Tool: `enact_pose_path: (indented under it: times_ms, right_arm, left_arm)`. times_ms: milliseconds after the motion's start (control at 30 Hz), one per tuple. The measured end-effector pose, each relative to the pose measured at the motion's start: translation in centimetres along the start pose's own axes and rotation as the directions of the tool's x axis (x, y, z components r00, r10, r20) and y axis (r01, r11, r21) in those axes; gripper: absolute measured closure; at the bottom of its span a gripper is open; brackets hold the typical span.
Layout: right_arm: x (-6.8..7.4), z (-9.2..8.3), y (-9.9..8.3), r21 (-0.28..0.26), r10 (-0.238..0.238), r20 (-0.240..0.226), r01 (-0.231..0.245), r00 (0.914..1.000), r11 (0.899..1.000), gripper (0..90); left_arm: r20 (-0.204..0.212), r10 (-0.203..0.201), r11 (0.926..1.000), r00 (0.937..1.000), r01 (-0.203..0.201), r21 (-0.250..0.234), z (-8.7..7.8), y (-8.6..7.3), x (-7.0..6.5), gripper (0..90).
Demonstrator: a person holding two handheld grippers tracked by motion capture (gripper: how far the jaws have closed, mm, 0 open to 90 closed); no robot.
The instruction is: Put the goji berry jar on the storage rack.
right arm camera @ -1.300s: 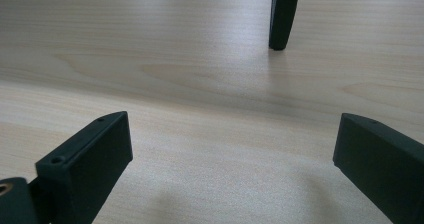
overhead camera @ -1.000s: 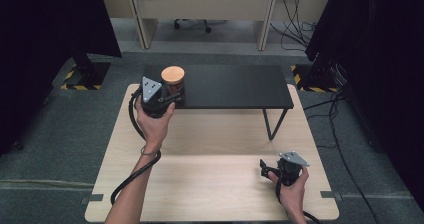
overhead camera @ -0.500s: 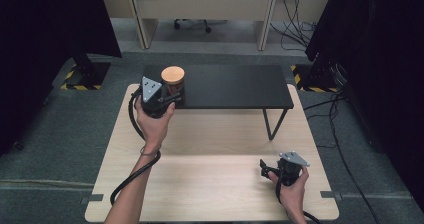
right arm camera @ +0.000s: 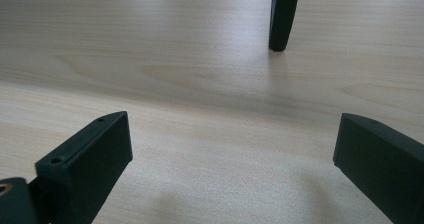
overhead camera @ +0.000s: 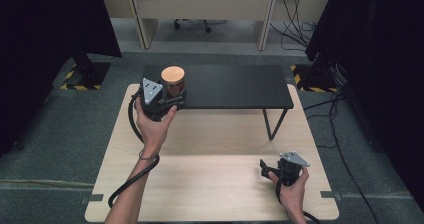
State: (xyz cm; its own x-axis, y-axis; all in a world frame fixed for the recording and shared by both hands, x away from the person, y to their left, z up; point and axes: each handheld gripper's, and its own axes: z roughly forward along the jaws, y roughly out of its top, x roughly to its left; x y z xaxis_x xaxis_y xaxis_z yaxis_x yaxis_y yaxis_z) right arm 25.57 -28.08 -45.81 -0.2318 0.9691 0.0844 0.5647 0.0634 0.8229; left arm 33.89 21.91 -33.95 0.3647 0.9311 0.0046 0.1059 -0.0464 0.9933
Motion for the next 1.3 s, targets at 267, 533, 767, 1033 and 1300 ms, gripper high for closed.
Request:
enact_pose_path:
  times_ms: [267, 533, 767, 1033, 1300]
  right_arm:
    - [0.0, 0.0, 0.0, -0.001, 0.006, 0.0, -0.006, 1.0, 1.0, 2.4]
    - [0.0, 0.0, 0.0, 0.0, 0.002, -0.001, -0.002, 1.0, 1.0, 2.4]
    - [0.0, 0.0, 0.0, 0.0, 0.003, 0.0, -0.003, 1.0, 1.0, 2.3]
    - [0.0, 0.0, 0.0, -0.002, 0.007, -0.002, -0.007, 1.0, 1.0, 2.3]
    - [0.0, 0.0, -0.1, -0.004, 0.005, -0.001, -0.005, 1.0, 1.0, 2.3]
  left_arm:
    - [0.0, 0.013, 0.9998, 0.9999, -0.013, 0.012, -1.4, 0.2, -0.8, 5.9]
    - [0.016, 0.014, 0.9999, 0.9998, -0.014, 0.008, -3.0, -1.0, -1.1, 5.8]
    - [0.026, 0.007, 0.9999, 0.9996, -0.006, -0.008, -4.1, -2.4, -1.3, 5.8]
    - [0.04, 0.012, 0.9998, 0.9991, -0.011, -0.016, -5.2, -2.9, -1.7, 5.8]
    - [0.053, -0.033, 0.9994, 0.9981, 0.033, -0.001, -7.1, -6.5, -1.6, 5.8]
